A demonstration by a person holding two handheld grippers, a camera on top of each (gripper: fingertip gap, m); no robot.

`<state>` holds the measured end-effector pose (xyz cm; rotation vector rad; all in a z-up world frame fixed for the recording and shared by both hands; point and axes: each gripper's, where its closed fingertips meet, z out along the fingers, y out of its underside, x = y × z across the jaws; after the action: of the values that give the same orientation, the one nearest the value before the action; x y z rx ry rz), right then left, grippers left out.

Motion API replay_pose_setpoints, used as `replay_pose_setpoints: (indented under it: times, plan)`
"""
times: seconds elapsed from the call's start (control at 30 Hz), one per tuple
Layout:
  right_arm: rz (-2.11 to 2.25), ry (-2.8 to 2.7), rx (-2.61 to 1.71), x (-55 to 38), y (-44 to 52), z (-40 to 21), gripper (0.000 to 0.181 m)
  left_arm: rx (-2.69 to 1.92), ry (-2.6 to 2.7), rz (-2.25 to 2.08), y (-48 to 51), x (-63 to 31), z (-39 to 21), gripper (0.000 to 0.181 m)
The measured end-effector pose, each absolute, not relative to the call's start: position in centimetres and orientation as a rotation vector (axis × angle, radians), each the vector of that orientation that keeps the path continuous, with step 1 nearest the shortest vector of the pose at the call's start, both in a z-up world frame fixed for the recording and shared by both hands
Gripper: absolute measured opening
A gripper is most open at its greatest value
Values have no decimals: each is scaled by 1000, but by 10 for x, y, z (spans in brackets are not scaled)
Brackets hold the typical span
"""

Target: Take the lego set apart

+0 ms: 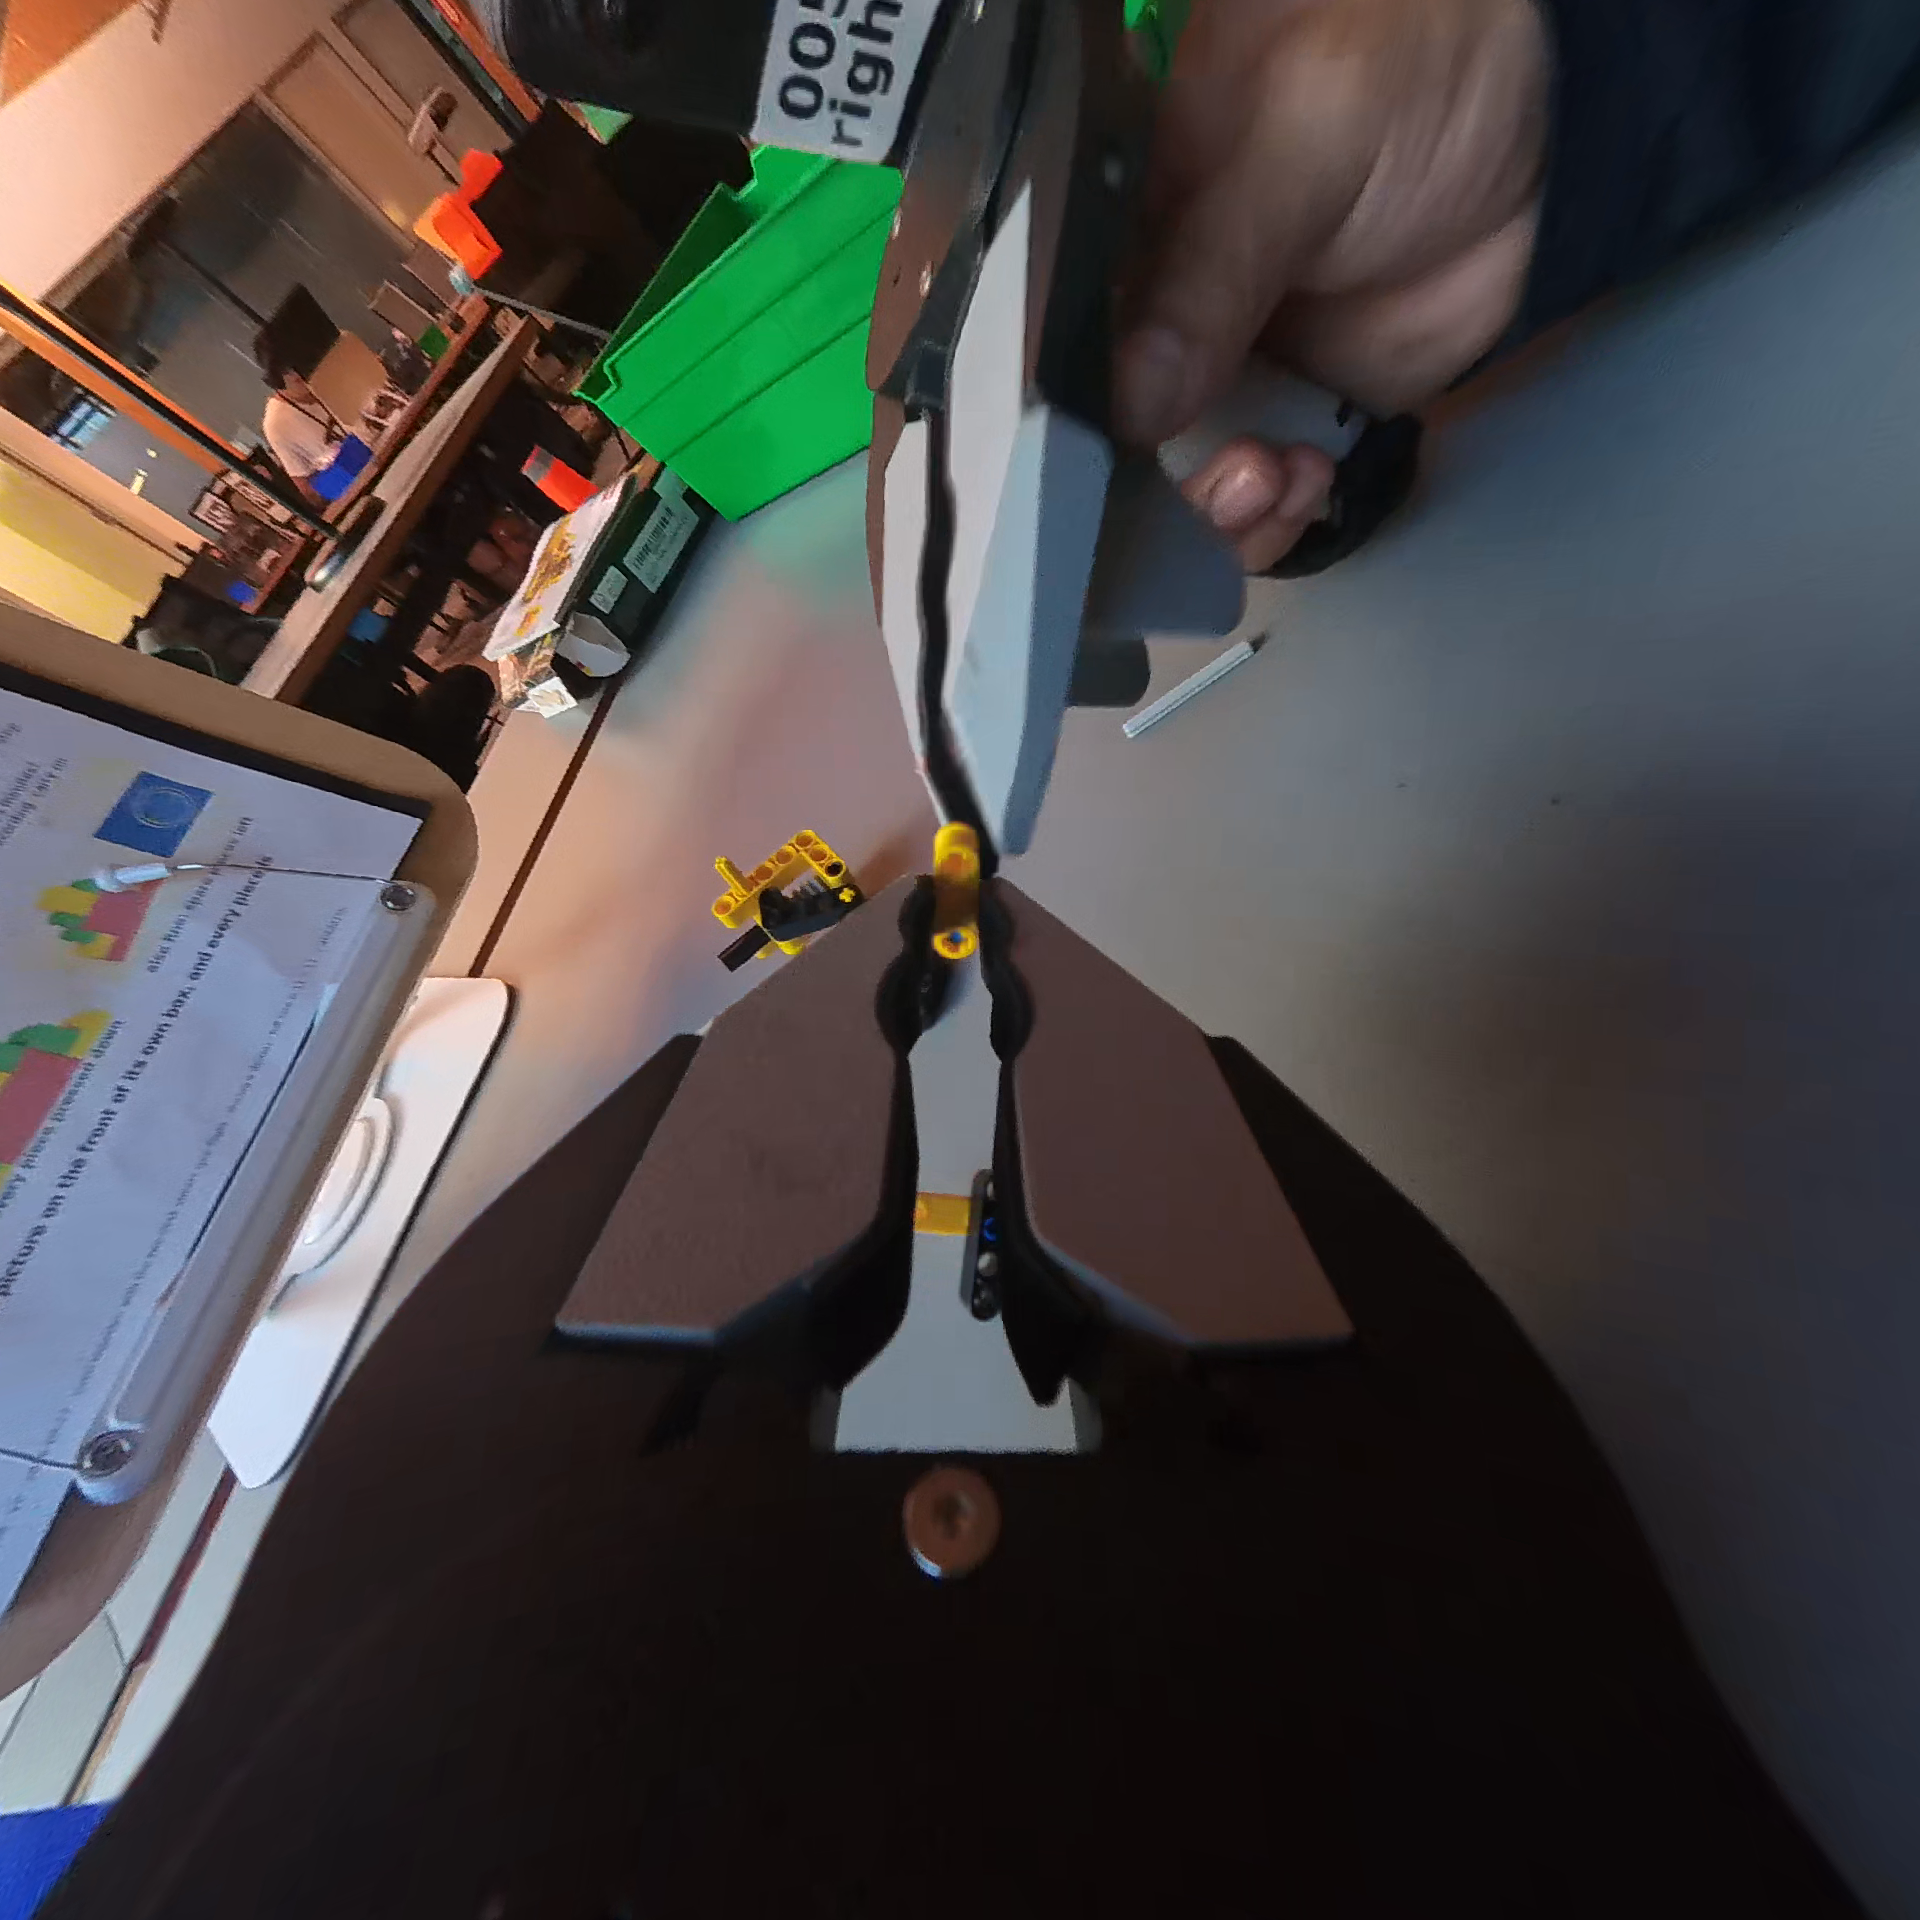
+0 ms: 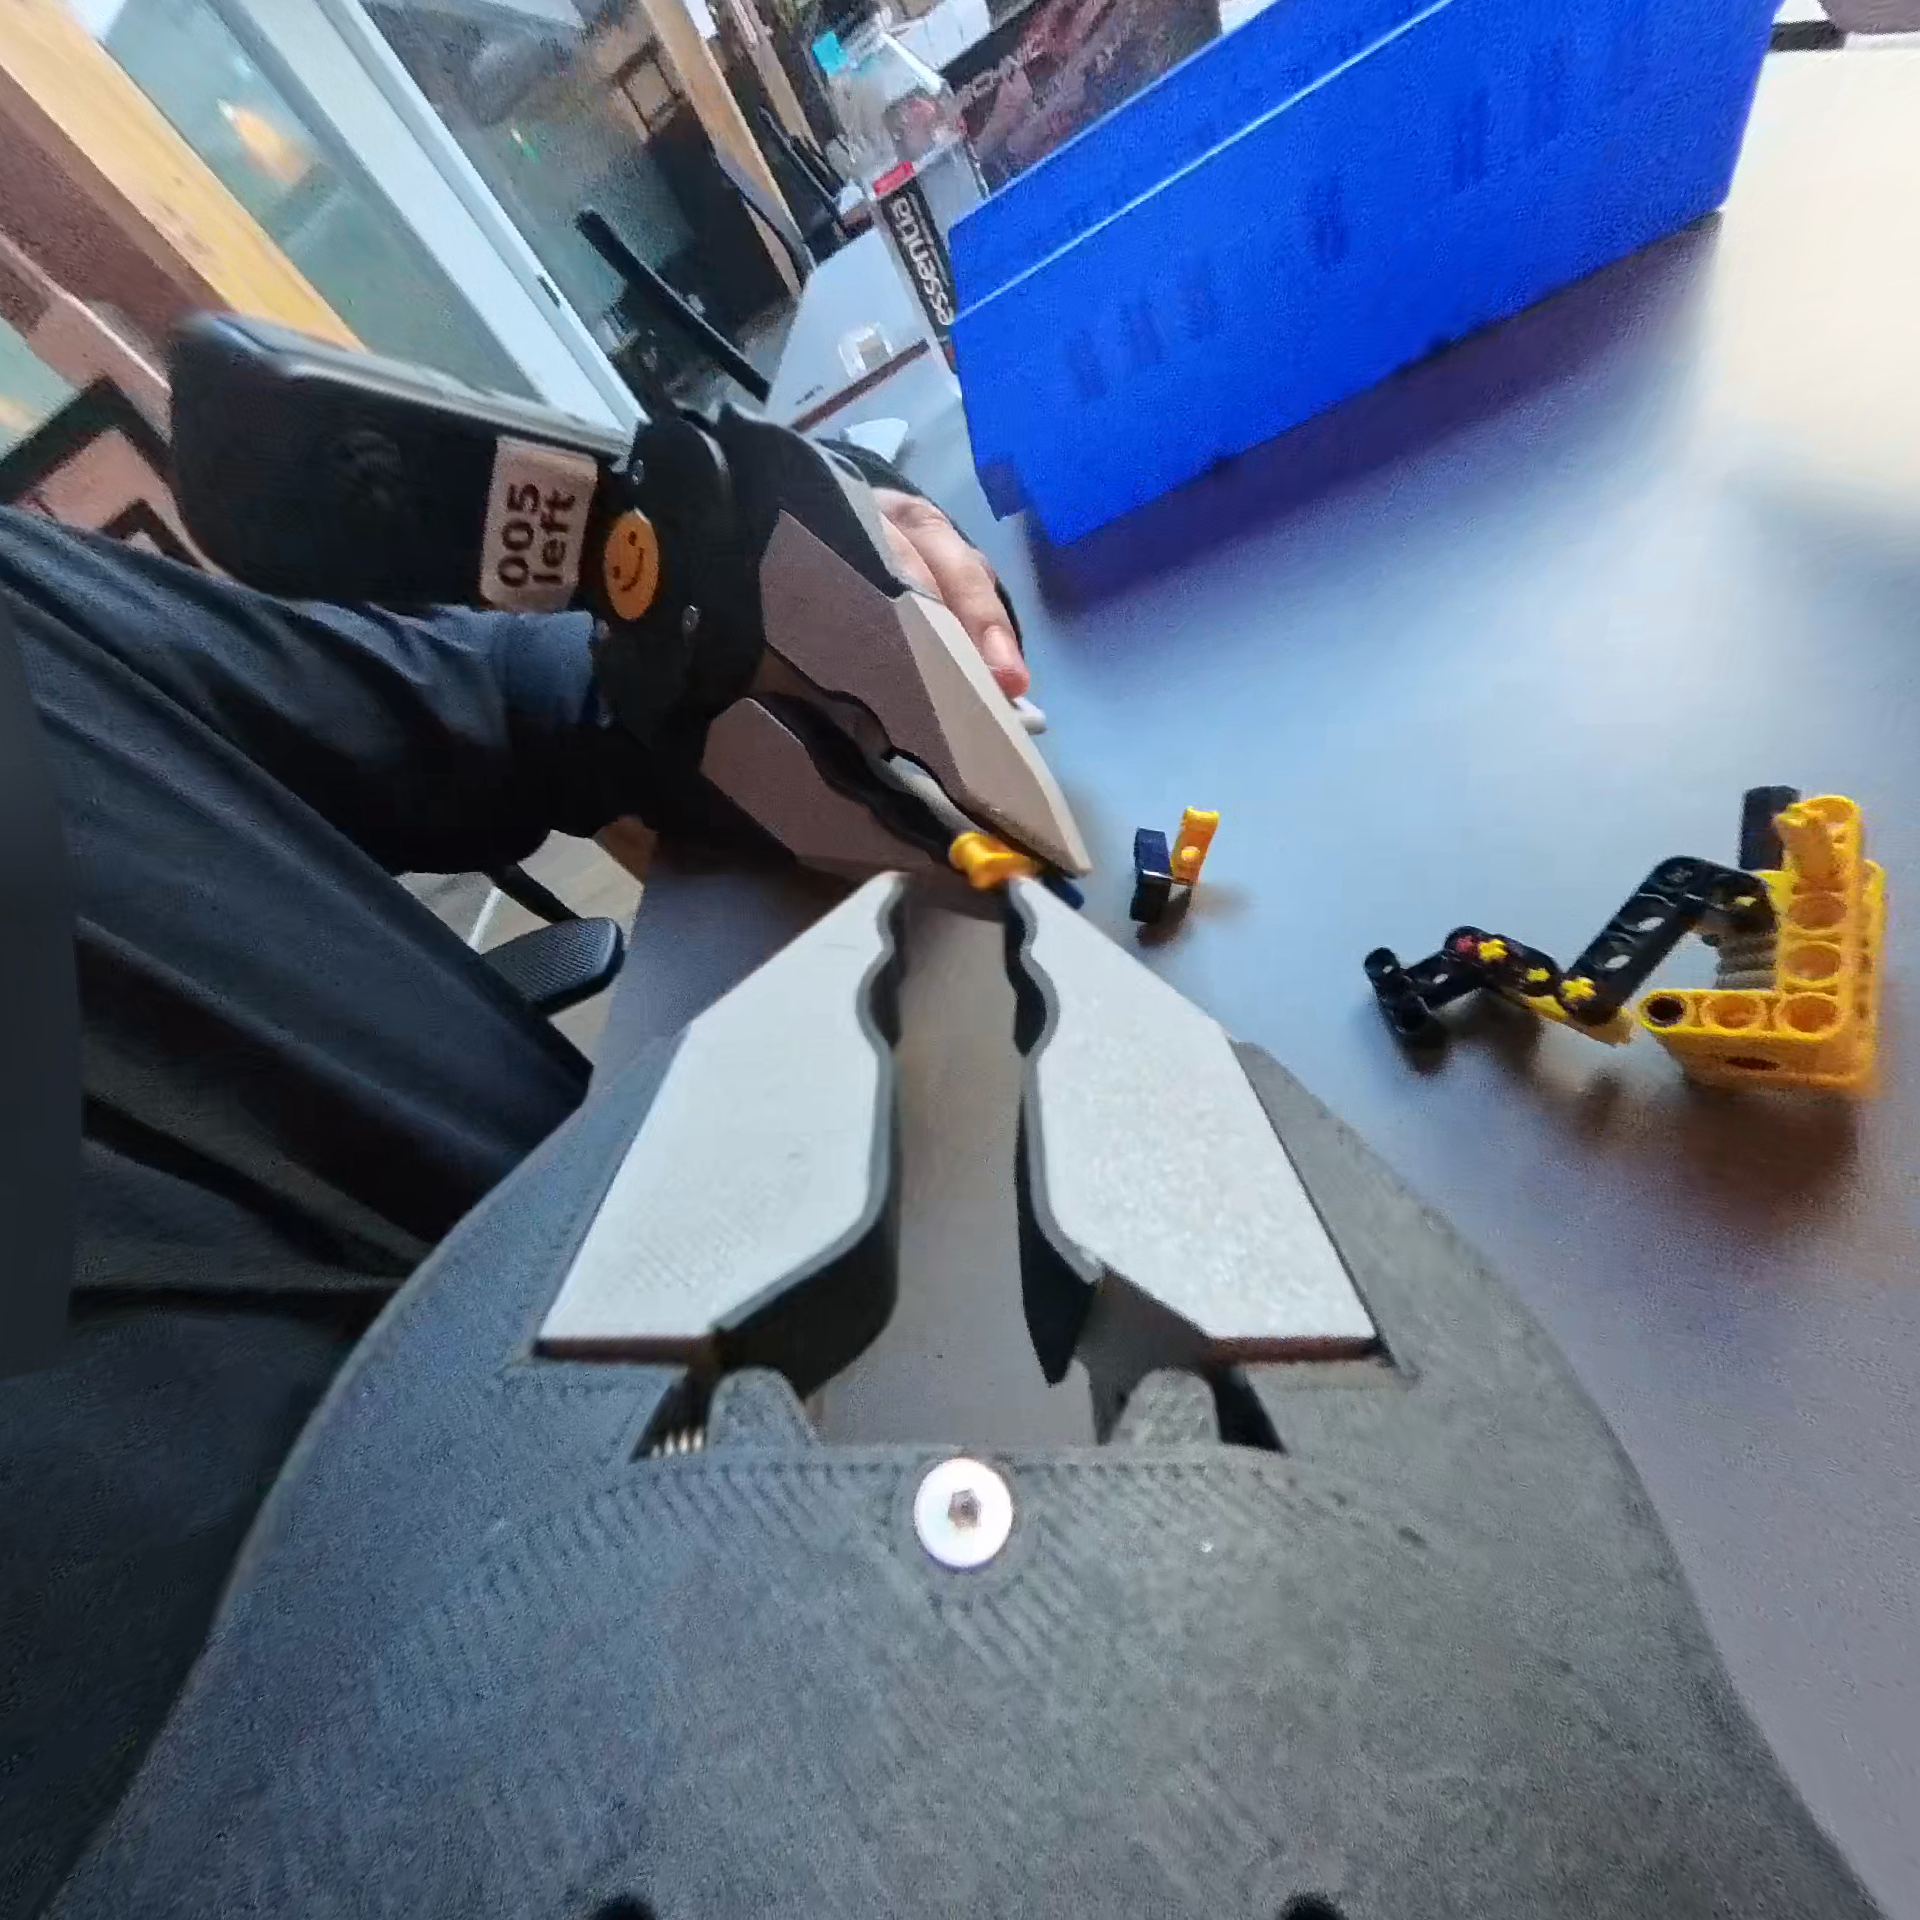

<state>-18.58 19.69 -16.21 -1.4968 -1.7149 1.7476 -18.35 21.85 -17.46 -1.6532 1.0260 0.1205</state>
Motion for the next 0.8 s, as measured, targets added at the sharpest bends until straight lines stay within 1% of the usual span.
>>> replay_pose_setpoints:
  times: [0.03, 0.07, 0.13, 0.2, 0.27, 0.3, 0.37, 0.4, 0.47, 0.5, 0.53, 0.57, 0.6, 0.63, 0.7, 0.8]
  plan:
    - [1783, -1695, -1518, -186, 196, -160, 28, -1654, 1036, 145, 219, -185, -176, 5]
    - [1807, -1675, -1541, -187, 196, -159, 26, -1651, 1048, 174, 220, -186, -177, 5]
    - [1742, -1663, -1591, -190, 203, -166, 8, -1636, 1081, 216, 220, -185, -179, 5]
    - [1720, -1654, -1622, -191, 205, -170, 8, -1657, 1086, 268, 222, -187, -183, 5]
    - [1719, -1656, -1639, -191, 205, -173, 12, -1679, 1086, 307, 225, -189, -185, 5]
    - [1715, -1655, -1645, -192, 205, -174, 11, -1674, 1096, 329, 225, -189, -185, 5]
    - [1732, -1636, -1646, -192, 206, -172, 15, -1643, 1136, 444, 227, -191, -185, 5]
    - [1721, -1626, -1653, -193, 208, -173, 10, -1628, 1155, 503, 227, -191, -184, 5]
    - [1696, -1644, -1612, -191, 207, -171, 10, -1607, 1164, 554, 228, -189, -183, 5]
    - [1668, -1675, -1547, -189, 204, -167, 12, -1593, 1148, 517, 227, -188, -180, 5]
    - [1658, -1717, -1456, -186, 199, -160, 19, -1579, 1118, 427, 225, -185, -176, 5]
    - [1667, -1748, -1367, -181, 193, -151, 20, -1556, 1083, 291, 221, -181, -168, 5]
    - [1695, -1751, -1300, -178, 189, -143, 14, -1515, 1050, 134, 214, -176, -159, 5]
    - [1697, -1721, -1297, -178, 193, -139, 8, -1476, 1001, 2, 209, -175, -148, 5]
    - [1695, -1674, -1345, -179, 203, -139, 21, -1405, 917, -179, 202, -176, -128, 5]
    - [1740, -1611, -1304, -178, 204, -130, 19, -1297, 897, -293, 192, -172, -111, 5]
